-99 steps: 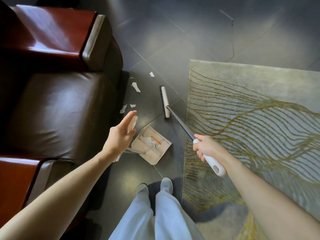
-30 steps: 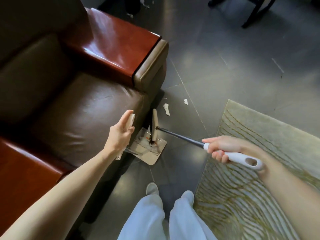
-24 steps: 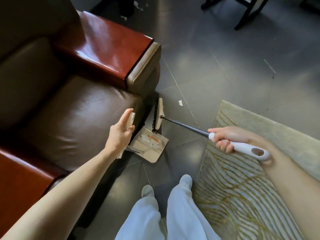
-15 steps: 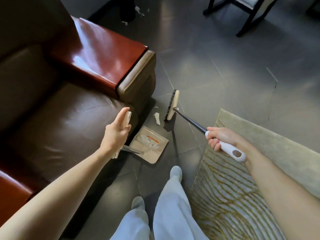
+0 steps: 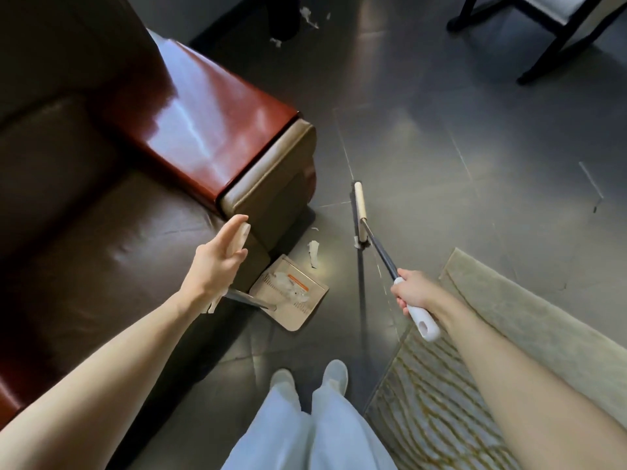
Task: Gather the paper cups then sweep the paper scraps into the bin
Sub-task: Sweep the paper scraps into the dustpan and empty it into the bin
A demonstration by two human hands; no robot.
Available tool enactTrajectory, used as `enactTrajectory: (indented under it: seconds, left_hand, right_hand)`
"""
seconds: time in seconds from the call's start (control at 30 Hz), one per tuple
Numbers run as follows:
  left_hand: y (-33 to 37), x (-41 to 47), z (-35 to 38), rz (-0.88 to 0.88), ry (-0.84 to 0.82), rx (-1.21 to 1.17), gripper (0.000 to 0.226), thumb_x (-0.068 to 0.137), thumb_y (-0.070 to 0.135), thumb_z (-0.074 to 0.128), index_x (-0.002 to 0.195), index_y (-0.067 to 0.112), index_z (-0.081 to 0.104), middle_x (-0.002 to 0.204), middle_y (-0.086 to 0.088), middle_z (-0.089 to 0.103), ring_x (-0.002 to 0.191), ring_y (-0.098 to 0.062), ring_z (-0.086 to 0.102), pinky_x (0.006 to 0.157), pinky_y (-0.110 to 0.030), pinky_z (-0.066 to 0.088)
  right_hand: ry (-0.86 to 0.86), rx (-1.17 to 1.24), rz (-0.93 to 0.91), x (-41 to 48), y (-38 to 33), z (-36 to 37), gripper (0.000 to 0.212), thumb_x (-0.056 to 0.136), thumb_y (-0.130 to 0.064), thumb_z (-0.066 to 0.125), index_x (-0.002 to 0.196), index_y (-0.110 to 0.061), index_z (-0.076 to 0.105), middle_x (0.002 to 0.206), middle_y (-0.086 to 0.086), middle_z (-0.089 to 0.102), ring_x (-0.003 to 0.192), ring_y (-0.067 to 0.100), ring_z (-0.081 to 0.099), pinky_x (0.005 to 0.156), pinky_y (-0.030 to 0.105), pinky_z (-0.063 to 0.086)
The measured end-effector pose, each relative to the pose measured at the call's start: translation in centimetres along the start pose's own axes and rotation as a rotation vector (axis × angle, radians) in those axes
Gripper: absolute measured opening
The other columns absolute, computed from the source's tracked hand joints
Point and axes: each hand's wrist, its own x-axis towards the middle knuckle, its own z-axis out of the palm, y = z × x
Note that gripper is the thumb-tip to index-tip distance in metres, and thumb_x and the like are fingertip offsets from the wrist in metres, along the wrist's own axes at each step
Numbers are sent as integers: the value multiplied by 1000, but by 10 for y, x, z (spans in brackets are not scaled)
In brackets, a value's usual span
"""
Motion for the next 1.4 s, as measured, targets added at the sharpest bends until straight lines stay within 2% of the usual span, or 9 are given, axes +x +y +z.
enactTrajectory:
  seconds: [0.13, 0.43, 0.57, 0.67, 0.77, 0.9, 1.1, 1.27, 1.4]
  left_hand:
    - [7, 17, 2, 17, 2, -1, 62, 90, 9, 61, 129, 55, 45, 117, 7, 57, 80, -3, 59, 63, 1, 38]
    - [21, 53, 4, 17, -20, -95, 61, 90, 9, 60, 132, 51, 45, 124, 12, 54, 108, -22, 60, 94, -34, 49]
    - [21, 64, 1, -21, -52, -140, 64, 90, 10, 59, 122, 64, 45, 120, 1, 64, 81, -32, 66, 70, -27, 51]
    - [20, 65, 0, -8, -75, -180, 64, 89, 8, 59, 119, 64, 47, 119, 0, 65, 88, -37, 65, 72, -27, 49]
    - [28, 64, 2, 6, -76, -213, 65, 89, 8, 59, 115, 66, 47, 119, -10, 66, 70, -23, 64, 68, -31, 53]
    - [50, 69, 9, 75, -77, -222, 62, 88, 6, 60, 118, 59, 48, 125, 4, 60, 104, -38, 63, 90, -49, 53]
    - [97, 98, 30, 107, -89, -260, 57, 91, 8, 58, 136, 41, 46, 136, -4, 55, 113, -44, 57, 90, -60, 49]
    - [141, 145, 57, 121, -49, -306, 58, 92, 7, 59, 137, 40, 46, 136, 9, 48, 106, -36, 61, 82, -53, 56]
    - [182, 210, 85, 129, 7, -310, 55, 92, 6, 59, 132, 42, 48, 127, 7, 51, 79, 6, 62, 56, -18, 56]
  right_hand:
    - [-92, 90, 45, 12, -17, 32, 75, 84, 1, 43, 152, -22, 20, 46, 1, 48, 39, 10, 41, 37, 20, 37]
    - [-280, -57, 143, -30, -39, 58, 75, 84, -3, 40, 150, -32, 23, 45, -1, 47, 37, 9, 39, 38, 19, 38]
    - [-293, -7, 195, -52, -52, 39, 69, 84, 0, 40, 145, -33, 33, 42, -3, 41, 33, 7, 33, 33, 14, 29]
    - [-249, 83, 200, -67, -62, 14, 58, 85, 2, 41, 135, -27, 44, 45, -2, 39, 32, 7, 32, 32, 12, 26]
    - [-218, 155, 199, -82, -70, -7, 52, 86, 2, 43, 128, -28, 44, 42, -2, 40, 31, 7, 32, 31, 13, 27]
    - [-158, 233, 167, -99, -83, -30, 47, 88, 3, 40, 124, -27, 46, 43, -2, 39, 31, 5, 32, 31, 11, 26]
    - [-62, 385, 142, -95, -112, -72, 54, 90, 4, 39, 141, -14, 42, 51, -1, 36, 29, 5, 32, 31, 9, 24]
    - [-27, 400, 73, -61, -151, -132, 55, 88, 4, 40, 142, -3, 36, 49, 0, 40, 31, 5, 33, 31, 11, 27]
    - [-19, 341, -12, 1, -193, -188, 40, 86, 2, 47, 124, -10, 48, 49, 1, 41, 34, 7, 34, 33, 13, 29]
